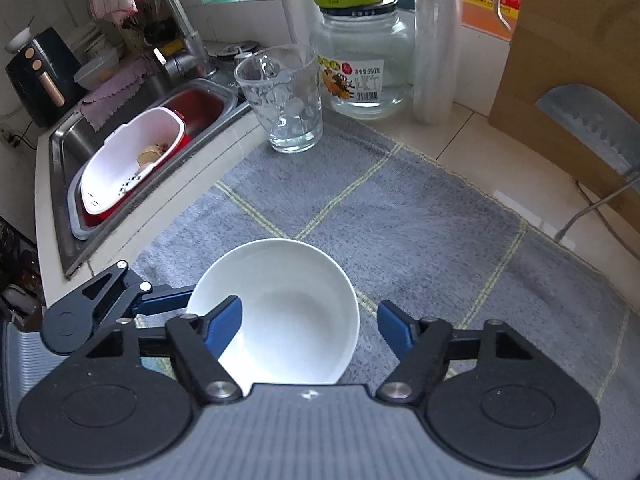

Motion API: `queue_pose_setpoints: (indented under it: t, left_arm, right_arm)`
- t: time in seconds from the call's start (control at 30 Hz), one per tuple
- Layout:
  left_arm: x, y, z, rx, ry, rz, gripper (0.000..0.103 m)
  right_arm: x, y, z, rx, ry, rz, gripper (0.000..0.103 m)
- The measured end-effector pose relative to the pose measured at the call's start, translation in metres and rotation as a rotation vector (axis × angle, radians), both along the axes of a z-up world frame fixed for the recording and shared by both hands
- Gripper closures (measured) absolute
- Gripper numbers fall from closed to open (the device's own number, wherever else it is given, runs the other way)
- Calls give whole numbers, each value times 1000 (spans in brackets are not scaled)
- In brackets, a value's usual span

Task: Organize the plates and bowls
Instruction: 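Lift the plain white bowl and carry it over the bowl stack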

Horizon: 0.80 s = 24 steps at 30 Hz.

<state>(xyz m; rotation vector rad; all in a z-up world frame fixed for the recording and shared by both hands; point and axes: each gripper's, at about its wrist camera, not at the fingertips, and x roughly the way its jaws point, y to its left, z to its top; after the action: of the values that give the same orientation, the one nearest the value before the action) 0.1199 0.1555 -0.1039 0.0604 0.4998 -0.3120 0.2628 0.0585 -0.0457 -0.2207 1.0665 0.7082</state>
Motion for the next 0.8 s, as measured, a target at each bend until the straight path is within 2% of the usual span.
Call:
queue_pose_setpoints:
  t: [0.2,0.3,0.43,0.67,0.8]
  left_arm:
    - [0,3,1,-7,-4,6,10]
    - [0,4,1,-7,-9,3,10]
    - [3,5,0,-7,-4,0,15]
    - [2,5,0,-5,-6,-1,15]
    - [1,2,1,22,-6,-4,15]
  right_arm:
    - [6,1,-7,3,23,-10,43]
    - [8,0,-7,14,30,-15,44]
    - [9,0,-7,19,32,-13,45]
    - [9,0,-7,28,37,-8,45]
    - [7,-2,-6,33,41,-7,45]
